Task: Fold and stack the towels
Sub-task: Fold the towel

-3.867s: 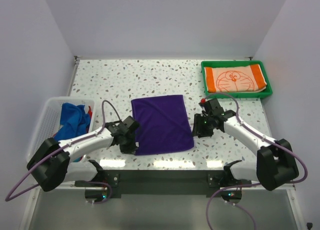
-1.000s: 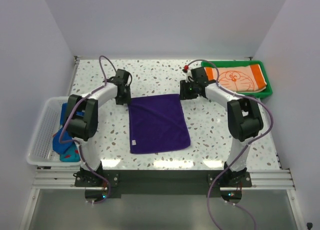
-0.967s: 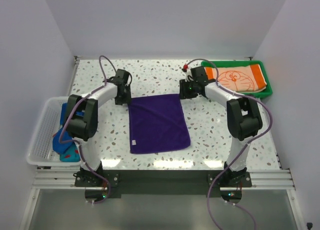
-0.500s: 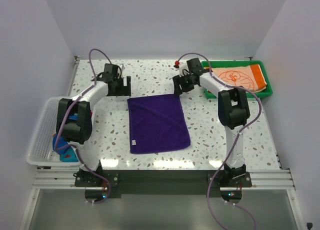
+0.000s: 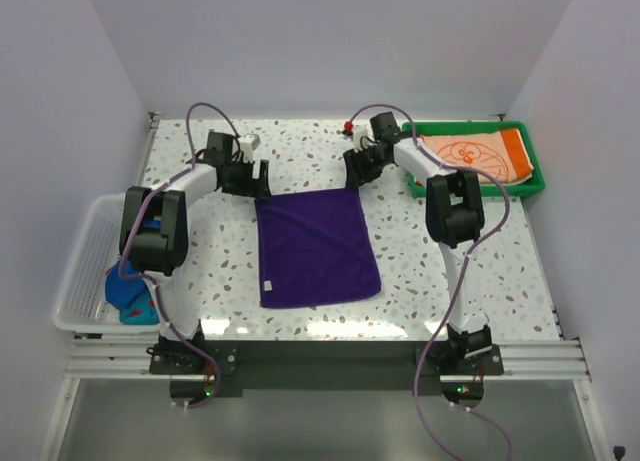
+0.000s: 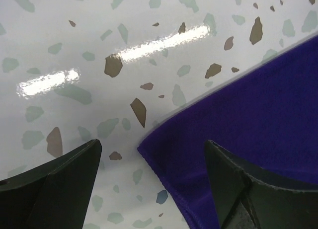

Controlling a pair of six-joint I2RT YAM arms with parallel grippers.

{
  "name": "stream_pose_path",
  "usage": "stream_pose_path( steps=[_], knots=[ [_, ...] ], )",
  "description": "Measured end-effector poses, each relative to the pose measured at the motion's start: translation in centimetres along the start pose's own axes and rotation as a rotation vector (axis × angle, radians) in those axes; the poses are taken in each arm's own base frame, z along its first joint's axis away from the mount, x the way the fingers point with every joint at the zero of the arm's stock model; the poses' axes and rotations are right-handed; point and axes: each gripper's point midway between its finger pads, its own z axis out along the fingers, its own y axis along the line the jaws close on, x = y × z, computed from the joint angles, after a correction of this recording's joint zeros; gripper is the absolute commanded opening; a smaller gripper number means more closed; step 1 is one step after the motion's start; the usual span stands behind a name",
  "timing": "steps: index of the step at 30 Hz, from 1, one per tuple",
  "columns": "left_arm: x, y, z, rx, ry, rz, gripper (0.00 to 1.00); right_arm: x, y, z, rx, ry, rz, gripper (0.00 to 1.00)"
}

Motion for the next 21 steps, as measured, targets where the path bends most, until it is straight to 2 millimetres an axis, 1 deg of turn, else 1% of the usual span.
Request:
stream_pose_path(
  steps=[4,6,10,11,13,14,16,19,21],
  knots=[
    [1.5,0.0,1.0,0.03,0.048,0.027,0.89,0.2,0.1,0.0,-0.024,0.015,-0.009,0.38],
    [1.4,-0.1,1.1,0.043,0.052,0.046,0.88,0.6,0.3,0.0,-0.038,0.029,-0.015,0.33],
    [1.1,-0.3,1.4,0.067,0.056,0.074,0.87,1.4,0.6,-0.2,-0.053,0.059,-0.019,0.26],
    [1.2,-0.3,1.5,0.073,0.061,0.078,0.86,1.5,0.6,-0.2,-0.054,0.063,-0.022,0.19],
    [1.3,-0.4,1.5,0.083,0.069,0.086,0.83,1.7,0.5,-0.3,-0.053,0.071,-0.021,0.11],
    [1.4,-0.5,1.6,0.087,0.073,0.091,0.81,1.9,0.4,-0.4,-0.054,0.075,-0.019,0.05],
    [1.3,-0.5,1.6,0.096,0.076,0.098,0.78,2.1,0.4,-0.5,-0.054,0.083,-0.015,0.03],
    [1.4,-0.8,1.7,0.115,0.082,0.1,0.73,2.2,0.3,-0.6,-0.054,0.088,-0.012,0.02],
    [1.4,-1.0,1.8,0.131,0.082,0.104,0.66,2.3,0.3,-0.6,-0.055,0.089,-0.014,0.03]
  ],
)
